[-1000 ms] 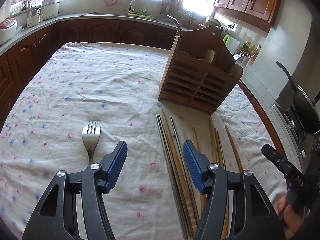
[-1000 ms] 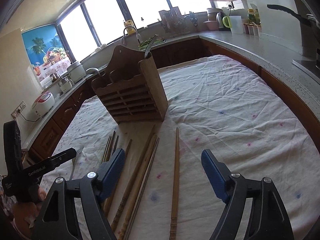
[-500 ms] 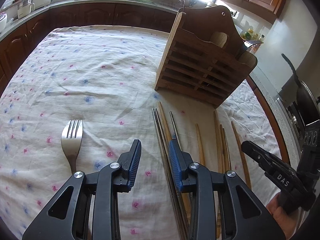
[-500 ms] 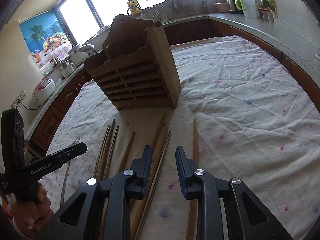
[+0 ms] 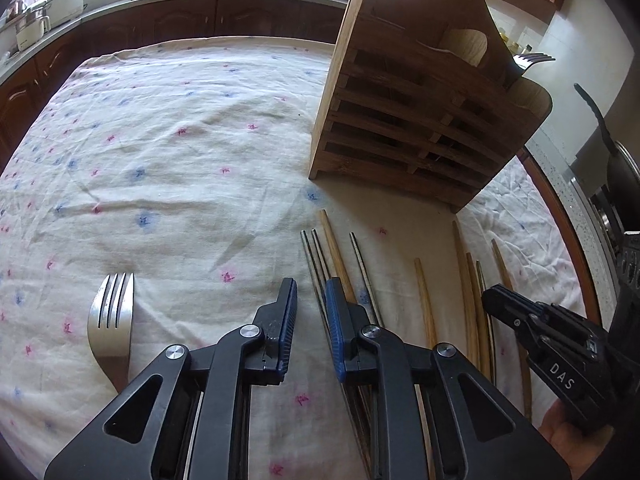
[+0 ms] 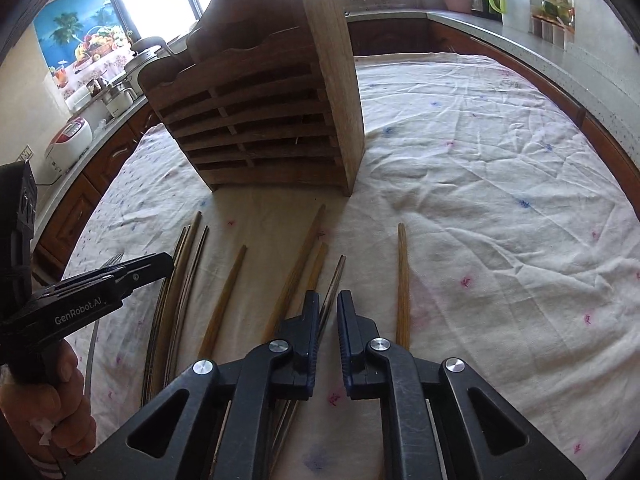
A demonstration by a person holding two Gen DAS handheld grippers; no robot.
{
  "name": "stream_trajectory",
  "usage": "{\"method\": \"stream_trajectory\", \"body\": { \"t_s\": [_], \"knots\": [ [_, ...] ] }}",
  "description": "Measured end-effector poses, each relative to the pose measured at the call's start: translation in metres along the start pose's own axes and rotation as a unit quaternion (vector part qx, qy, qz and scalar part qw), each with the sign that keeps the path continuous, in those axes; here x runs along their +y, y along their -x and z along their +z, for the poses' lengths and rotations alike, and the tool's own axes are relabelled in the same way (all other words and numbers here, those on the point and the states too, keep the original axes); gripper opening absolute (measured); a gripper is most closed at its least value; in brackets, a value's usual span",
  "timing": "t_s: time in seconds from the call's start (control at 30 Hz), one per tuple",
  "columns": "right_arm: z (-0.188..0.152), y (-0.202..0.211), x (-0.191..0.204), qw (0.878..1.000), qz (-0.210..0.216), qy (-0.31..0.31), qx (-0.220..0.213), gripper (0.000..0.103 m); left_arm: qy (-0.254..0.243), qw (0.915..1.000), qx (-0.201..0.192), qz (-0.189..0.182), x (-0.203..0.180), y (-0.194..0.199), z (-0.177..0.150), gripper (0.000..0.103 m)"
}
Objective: Organize utensils
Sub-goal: 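Grasp a metal chopstick with the left tool while the right tool grasps a wooden chopstick, then carry the metal chopstick into the holder while the right tool inserts the wooden chopstick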
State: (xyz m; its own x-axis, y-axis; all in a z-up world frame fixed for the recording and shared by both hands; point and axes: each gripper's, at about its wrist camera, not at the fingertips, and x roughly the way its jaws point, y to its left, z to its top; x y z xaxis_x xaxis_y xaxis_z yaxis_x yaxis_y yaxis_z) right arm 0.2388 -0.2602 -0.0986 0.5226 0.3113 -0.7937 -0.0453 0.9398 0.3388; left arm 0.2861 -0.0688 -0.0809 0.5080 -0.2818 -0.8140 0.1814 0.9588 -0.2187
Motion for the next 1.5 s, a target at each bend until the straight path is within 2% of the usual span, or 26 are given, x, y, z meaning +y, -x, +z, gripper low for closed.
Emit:
{"method": "stream_trajectory", "body": {
  "t_s": [0.17, 0.43, 0.63, 0.9, 1.0, 1.17, 1.5],
  "knots": [
    [0.007, -0.006, 0.005, 1.000, -0.014, 0.016, 0.005, 0.007, -0.012, 0.9999, 0.007, 0.002, -0.001, -0.005, 0.008, 0.012],
    [0.020, -0.016, 0.007, 1.000, -0.012, 0.023, 0.013, 0.007, -0.047, 0.9987, 0.017, 0.011, -0.006, -0.013, 0.021, 0.008],
    [0.020, -0.016, 0.010, 0.999, -0.015, 0.031, 0.008, 0.007, -0.060, 0.9980, 0.013, 0.010, -0.006, -0.012, 0.020, 0.006],
    [0.014, 0.012, 0.005, 1.000, 0.021, -0.010, -0.020, 0.004, -0.033, 0.9993, 0.016, -0.010, 0.006, 0.002, 0.008, 0.004],
    [0.014, 0.034, 0.008, 0.999, 0.034, -0.011, -0.039, 0.004, -0.028, 0.9994, 0.005, -0.019, 0.007, 0.020, 0.003, 0.004],
    [0.016, 0.075, 0.013, 0.996, 0.053, -0.008, -0.075, 0.004, -0.026, 0.9982, -0.036, -0.040, 0.008, 0.068, -0.001, 0.004],
    [0.017, 0.141, 0.023, 0.988, 0.066, 0.001, -0.138, 0.004, -0.029, 0.9898, -0.120, -0.072, 0.002, 0.159, -0.008, 0.004]
  ]
}}
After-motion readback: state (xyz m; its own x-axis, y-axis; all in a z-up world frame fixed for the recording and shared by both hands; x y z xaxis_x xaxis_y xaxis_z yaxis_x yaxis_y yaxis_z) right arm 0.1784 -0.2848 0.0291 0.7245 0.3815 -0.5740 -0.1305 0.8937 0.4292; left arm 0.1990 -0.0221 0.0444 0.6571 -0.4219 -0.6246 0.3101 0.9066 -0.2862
